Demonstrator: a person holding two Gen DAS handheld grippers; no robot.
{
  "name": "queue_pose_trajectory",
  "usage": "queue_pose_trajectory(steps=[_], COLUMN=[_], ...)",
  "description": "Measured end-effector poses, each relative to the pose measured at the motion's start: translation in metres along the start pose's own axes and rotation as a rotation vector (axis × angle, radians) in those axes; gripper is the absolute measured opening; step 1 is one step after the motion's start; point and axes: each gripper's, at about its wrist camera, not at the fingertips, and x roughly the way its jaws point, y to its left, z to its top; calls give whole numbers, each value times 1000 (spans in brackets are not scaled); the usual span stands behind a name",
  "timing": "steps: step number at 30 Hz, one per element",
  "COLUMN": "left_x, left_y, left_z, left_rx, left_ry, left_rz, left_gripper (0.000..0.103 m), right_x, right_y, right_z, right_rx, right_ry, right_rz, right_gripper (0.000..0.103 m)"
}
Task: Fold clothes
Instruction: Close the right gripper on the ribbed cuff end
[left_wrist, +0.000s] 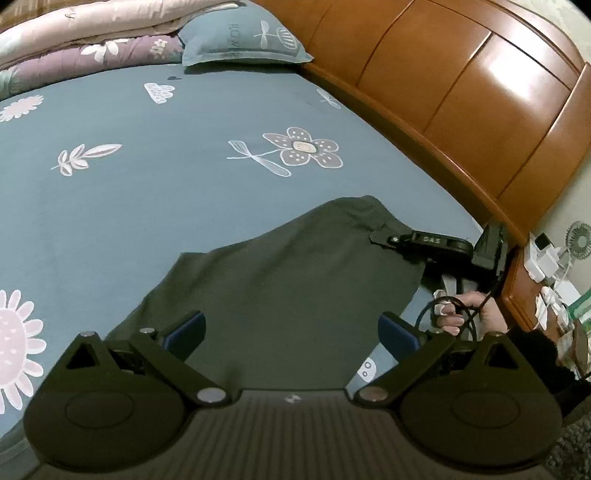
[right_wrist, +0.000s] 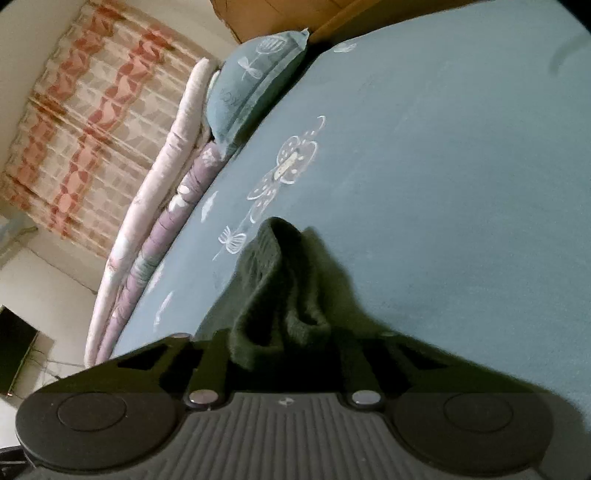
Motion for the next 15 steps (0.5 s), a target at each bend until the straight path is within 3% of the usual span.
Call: queue_pose_trajectory(steps=[2,5,8,9,15], left_x=[-2,-2,-1,-1,-7], left_y=[2,7,6,5,2], left_z=[-1,-2,-3,-3,-7], left_rx=[-3,-25,-27,-24,-14], left_ry=[-4,-5,1,3,-10], left_rz=[12,19,20,18,20], left_gripper=[99,99,99,99,99], right_x=[0,5,6,6,8], right_y=[-2,11,10,8,10], right_z=[1,2,0,0,2], right_rx=[26,13,7,10,33], right_ry=[7,18,7,7,13], right_rz=[9,-27,-25,-28,-58], right_gripper=[12,25,21,15,13])
